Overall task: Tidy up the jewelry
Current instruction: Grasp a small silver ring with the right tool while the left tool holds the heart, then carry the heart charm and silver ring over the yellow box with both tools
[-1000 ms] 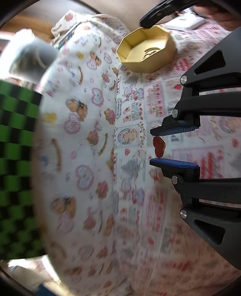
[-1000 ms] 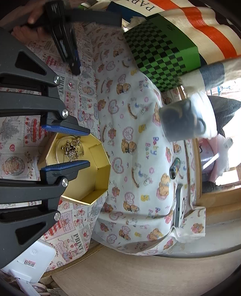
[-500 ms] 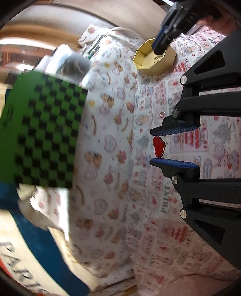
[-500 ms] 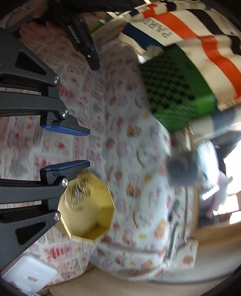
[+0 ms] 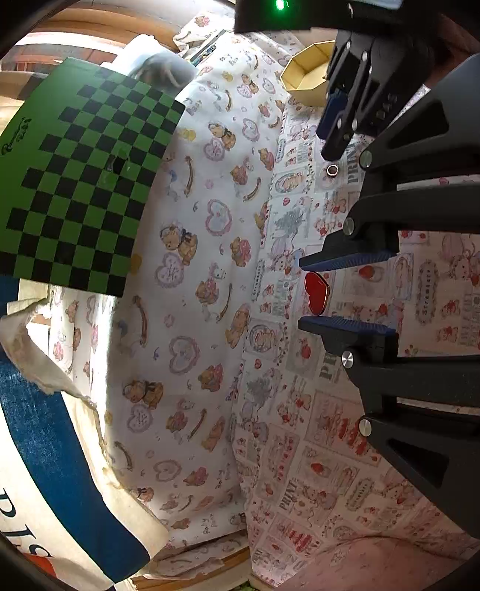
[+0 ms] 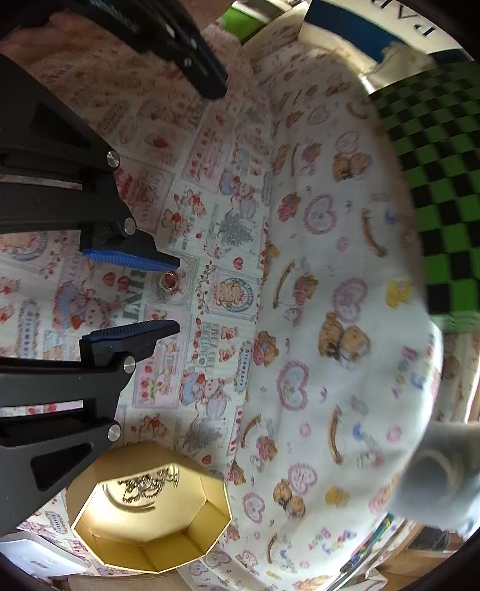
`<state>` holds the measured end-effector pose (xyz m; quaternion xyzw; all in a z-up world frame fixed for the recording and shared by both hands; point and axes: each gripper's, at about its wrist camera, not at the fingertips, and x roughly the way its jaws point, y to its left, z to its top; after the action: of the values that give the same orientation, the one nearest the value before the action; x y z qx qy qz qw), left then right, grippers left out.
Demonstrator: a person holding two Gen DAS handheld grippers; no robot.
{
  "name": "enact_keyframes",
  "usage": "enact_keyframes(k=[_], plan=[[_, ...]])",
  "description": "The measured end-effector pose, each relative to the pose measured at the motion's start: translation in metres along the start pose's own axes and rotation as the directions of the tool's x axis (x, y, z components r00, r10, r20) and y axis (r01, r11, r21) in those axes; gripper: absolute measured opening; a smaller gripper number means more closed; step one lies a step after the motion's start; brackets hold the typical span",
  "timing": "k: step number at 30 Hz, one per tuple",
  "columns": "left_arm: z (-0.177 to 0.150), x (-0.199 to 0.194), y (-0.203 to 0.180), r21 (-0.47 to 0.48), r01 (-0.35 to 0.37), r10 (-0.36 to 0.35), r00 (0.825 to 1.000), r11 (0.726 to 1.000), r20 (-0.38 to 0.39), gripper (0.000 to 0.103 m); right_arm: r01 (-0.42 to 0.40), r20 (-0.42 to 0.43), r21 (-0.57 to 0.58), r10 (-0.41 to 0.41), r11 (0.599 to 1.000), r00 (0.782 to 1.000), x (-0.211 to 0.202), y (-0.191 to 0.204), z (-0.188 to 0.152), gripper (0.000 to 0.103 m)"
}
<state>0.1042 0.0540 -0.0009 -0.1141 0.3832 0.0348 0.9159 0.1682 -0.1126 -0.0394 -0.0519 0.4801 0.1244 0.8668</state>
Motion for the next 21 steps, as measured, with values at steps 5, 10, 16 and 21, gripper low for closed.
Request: enact_keyframes(k=[5, 10, 16, 21], plan=[[0.002, -0.001, 0.005, -0.031, 0.002, -0.002, 1.000, 1.000, -0.004, 0.024, 0.007, -0.023, -0.031, -0.007, 1.000, 1.000, 0.013, 0.012, 0.003, 0.029], [0.002, -0.006, 0.007, -0.036, -0.027, 0.029, 0.999, 0.999, 0.033, 0.024, 0.011, -0.042, -0.036, -0.013, 0.999, 0.999, 0.029, 0.016, 0.008, 0.029], [0.004, -0.011, 0.010, -0.046, -0.023, 0.025, 0.998, 0.999, 0.052, 0.024, 0.024, -0.042, -0.073, -0.027, 0.997, 0.999, 0.036, 0.019, 0.009, 0.019], [0.003, -0.010, 0.010, -0.047, -0.026, 0.028, 0.998, 0.999, 0.054, 0.024, 0.020, -0.029, -0.082, -0.022, 0.996, 0.999, 0.031, 0.020, 0.005, 0.014]])
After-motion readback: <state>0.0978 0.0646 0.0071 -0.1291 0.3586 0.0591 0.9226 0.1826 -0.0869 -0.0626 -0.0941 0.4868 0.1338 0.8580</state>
